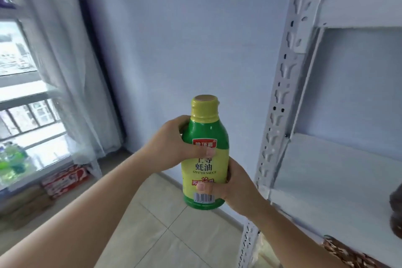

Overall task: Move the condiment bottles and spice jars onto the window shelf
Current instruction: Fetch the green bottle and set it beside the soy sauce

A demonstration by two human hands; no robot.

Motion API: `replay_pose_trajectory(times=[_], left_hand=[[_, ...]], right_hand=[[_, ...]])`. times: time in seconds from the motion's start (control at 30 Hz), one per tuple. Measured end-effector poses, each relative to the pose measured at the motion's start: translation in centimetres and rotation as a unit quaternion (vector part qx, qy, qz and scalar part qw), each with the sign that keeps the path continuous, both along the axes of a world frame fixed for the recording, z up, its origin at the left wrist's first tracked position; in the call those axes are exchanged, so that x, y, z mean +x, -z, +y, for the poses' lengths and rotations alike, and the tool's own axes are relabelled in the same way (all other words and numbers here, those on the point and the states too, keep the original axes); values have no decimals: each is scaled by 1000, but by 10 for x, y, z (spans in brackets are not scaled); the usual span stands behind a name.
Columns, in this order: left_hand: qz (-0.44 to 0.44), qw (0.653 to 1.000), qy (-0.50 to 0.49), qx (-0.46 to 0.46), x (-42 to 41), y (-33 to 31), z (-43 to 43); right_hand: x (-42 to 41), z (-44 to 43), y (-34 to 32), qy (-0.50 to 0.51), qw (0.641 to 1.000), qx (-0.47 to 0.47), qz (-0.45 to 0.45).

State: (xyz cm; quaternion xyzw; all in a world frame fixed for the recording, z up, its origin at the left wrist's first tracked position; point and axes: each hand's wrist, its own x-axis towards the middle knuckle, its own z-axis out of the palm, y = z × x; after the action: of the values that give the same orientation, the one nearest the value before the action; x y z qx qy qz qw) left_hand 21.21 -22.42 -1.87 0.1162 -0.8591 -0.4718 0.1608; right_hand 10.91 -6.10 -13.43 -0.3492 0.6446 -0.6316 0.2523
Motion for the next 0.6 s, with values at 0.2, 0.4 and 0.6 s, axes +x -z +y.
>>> replay_pose_trajectory(times=[0.2,0.4,0.6], left_hand=[[17,996,-92,8,77,-6,-111],[45,982,-181,-27,157,-11,-206],[94,964,-248,6,214,-8,-274]], right_hand=[[50,-134,-12,-74,997,12,13],[116,-256,-21,-133,991,3,6],[166,-349,-26,-164,986,-2,-4]])
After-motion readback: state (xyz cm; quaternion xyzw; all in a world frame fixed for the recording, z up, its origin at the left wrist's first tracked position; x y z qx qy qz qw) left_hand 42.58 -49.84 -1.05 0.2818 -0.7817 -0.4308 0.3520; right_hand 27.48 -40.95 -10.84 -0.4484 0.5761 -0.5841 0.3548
